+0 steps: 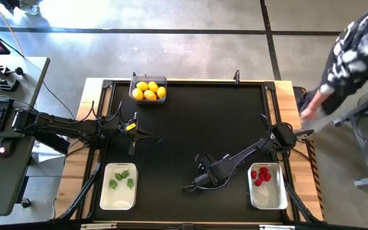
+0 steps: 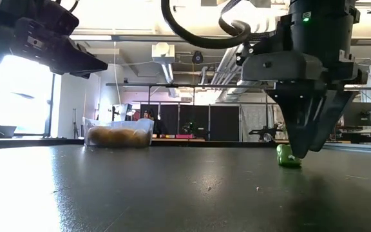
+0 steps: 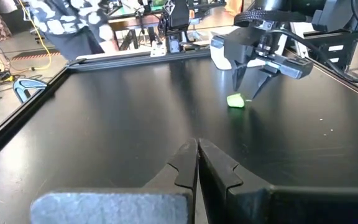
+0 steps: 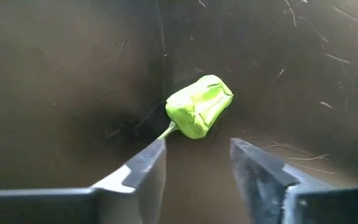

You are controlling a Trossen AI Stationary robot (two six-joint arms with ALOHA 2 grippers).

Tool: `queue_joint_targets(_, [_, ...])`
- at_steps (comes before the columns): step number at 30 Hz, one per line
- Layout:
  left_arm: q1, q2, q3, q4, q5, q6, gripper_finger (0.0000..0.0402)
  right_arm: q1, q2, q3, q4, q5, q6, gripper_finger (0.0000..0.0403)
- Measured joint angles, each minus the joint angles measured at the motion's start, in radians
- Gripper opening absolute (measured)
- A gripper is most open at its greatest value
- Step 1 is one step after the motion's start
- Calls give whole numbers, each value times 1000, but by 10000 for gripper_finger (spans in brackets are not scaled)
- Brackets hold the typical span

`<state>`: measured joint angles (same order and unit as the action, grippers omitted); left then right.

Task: Sort produce into baskets
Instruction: Put the green chili pepper into the white bin

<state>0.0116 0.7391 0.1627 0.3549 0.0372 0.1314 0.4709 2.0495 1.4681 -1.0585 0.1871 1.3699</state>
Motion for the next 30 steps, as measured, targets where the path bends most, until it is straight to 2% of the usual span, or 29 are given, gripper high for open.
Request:
queue_joint_targets(5, [0, 0, 0, 0, 0, 0, 0, 0, 0, 0, 23, 42, 53, 206])
queue_joint_targets(12, [0, 0, 0, 0, 0, -1, 0, -8, 0, -2, 67, 69, 97, 208])
queue_joint_targets(21, [0, 0, 0, -12, 0, -1, 0, -19, -4, -88, 120, 46, 142, 207])
queue_joint_targets(25, [0, 0, 0, -14, 0, 0, 0, -15, -4, -86, 120, 45, 109, 178])
queue_joint_targets(30, [0, 0, 0, -14, 0, -1, 0, -7, 0, -62, 106, 37, 30, 90])
